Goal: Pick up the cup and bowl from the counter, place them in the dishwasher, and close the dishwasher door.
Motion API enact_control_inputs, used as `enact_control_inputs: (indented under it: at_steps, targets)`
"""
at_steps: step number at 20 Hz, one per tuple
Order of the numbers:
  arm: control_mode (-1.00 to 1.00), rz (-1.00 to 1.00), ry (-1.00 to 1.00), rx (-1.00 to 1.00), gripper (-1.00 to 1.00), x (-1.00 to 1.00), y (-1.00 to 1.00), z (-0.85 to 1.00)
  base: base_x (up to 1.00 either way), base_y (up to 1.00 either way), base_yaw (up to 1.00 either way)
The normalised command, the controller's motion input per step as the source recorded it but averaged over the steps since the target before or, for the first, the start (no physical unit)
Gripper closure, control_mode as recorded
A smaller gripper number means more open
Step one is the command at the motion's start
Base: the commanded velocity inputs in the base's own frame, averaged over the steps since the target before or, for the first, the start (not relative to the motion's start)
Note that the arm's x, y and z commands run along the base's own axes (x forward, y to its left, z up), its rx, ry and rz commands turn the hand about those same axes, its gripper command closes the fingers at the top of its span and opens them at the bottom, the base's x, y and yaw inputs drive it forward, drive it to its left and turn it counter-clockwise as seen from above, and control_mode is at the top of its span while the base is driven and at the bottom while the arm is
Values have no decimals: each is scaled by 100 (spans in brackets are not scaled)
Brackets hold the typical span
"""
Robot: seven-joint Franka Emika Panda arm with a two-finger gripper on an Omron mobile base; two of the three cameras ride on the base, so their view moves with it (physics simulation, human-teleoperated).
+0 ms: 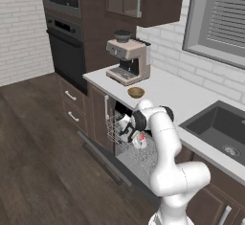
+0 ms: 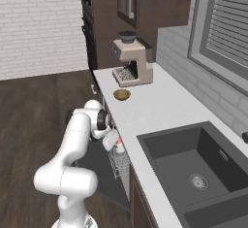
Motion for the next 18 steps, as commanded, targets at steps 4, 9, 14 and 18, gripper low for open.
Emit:
enact_control_inputs:
  at_steps: [4, 9, 14, 18]
  targets:
    - [-100, 14, 0, 0, 100, -100, 86, -80, 0, 0, 0]
    - [-100, 9, 0, 0, 100, -91, 62, -59, 0, 0, 0]
    - [-100, 0, -1, 0, -100, -36, 8, 44, 0, 0, 0]
    - [-100, 0, -3, 0, -100, -25, 2, 100, 0, 0, 0]
